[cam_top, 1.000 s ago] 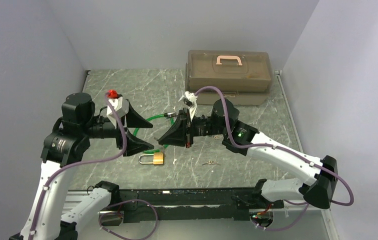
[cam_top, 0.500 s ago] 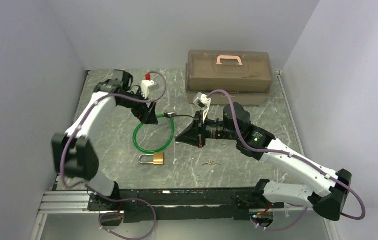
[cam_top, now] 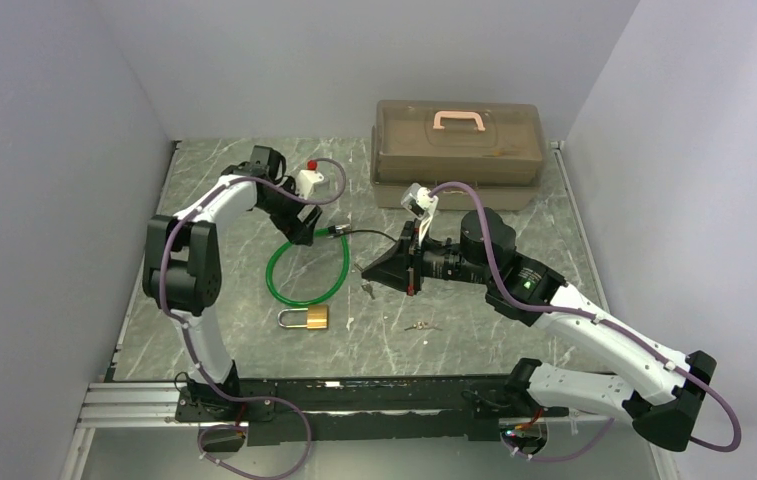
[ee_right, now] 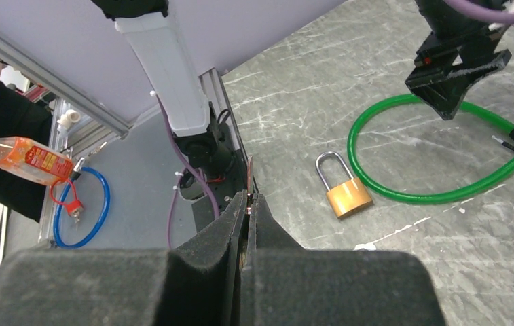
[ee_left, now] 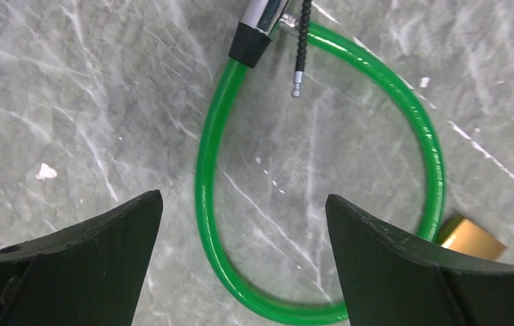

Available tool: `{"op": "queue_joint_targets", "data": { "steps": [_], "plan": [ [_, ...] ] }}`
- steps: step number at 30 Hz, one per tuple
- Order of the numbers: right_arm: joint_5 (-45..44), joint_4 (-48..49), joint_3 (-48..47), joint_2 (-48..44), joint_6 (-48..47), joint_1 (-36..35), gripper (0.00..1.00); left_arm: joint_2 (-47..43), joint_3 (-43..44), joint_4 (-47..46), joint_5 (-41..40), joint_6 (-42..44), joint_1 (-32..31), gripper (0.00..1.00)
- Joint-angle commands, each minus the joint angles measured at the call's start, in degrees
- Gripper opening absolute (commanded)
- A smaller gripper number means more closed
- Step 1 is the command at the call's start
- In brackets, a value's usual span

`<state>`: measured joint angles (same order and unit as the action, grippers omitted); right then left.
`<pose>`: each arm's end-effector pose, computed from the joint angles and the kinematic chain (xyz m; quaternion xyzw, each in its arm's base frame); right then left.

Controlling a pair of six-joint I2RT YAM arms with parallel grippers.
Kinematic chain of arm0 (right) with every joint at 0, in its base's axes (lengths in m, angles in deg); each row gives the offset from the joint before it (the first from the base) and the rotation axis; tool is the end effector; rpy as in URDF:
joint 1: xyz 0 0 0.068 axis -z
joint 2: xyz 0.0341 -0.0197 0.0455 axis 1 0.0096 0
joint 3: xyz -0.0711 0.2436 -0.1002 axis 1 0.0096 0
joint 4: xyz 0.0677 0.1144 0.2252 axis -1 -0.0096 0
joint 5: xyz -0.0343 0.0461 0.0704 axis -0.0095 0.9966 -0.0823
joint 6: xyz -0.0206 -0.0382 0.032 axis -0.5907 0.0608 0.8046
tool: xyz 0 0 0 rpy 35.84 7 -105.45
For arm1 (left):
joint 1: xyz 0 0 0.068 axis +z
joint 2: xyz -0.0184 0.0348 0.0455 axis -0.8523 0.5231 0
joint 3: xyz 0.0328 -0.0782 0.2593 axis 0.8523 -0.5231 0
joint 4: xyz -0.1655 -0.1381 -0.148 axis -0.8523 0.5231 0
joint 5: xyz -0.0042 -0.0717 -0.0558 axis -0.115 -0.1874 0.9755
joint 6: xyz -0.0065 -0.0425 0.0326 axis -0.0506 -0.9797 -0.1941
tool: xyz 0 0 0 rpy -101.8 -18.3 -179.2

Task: Unlock with the key
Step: Pick up the lock from the center of the board.

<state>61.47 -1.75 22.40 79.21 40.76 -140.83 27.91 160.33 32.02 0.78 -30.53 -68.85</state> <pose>0.1280 0.1848 0.3848 -0.3320 0.6765 0.5094 0.4154 0.3766 -0.0865 0.2180 0.4103 0.8572 -0.1970 0.2410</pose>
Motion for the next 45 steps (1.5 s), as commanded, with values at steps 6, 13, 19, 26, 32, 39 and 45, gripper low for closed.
{"op": "queue_joint_targets", "data": {
  "steps": [6,13,19,26,32,39,45],
  "plan": [
    [-0.7,0.9,-2.7,-0.4,-1.3,0.4,0.0,7.5,4.9,-2.8,-3.5,6.1,-4.5,0.79],
    [-0.3,0.4,-3.9,-0.1,-1.6,0.6,0.0,10.4,5.1,-2.8,-5.4,7.3,-7.3,0.44],
    [0.1,-0.4,-4.6,-0.1,-1.8,0.6,0.0,8.3,1.8,-4.5,-6.1,9.3,-7.4,0.22],
    [0.6,-1.9,-5.9,0.4,-1.9,0.7,0.0,4.0,-5.0,-9.5,-9.7,12.1,-9.4,0.54],
    [0.5,-2.3,-7.2,0.8,-1.5,0.8,0.0,4.8,-5.8,-11.0,-12.3,12.8,-11.6,0.49],
    [-0.1,-4.9,-10.2,2.2,-2.2,0.7,0.0,2.6,-6.3,-12.1,-13.1,13.7,-12.1,0.0],
    [-0.6,-9.0,-14.4,4.1,-3.9,0.7,0.0,-3.9,-2.2,-8.0,-13.4,14.4,-10.0,0.0]
  ]
}}
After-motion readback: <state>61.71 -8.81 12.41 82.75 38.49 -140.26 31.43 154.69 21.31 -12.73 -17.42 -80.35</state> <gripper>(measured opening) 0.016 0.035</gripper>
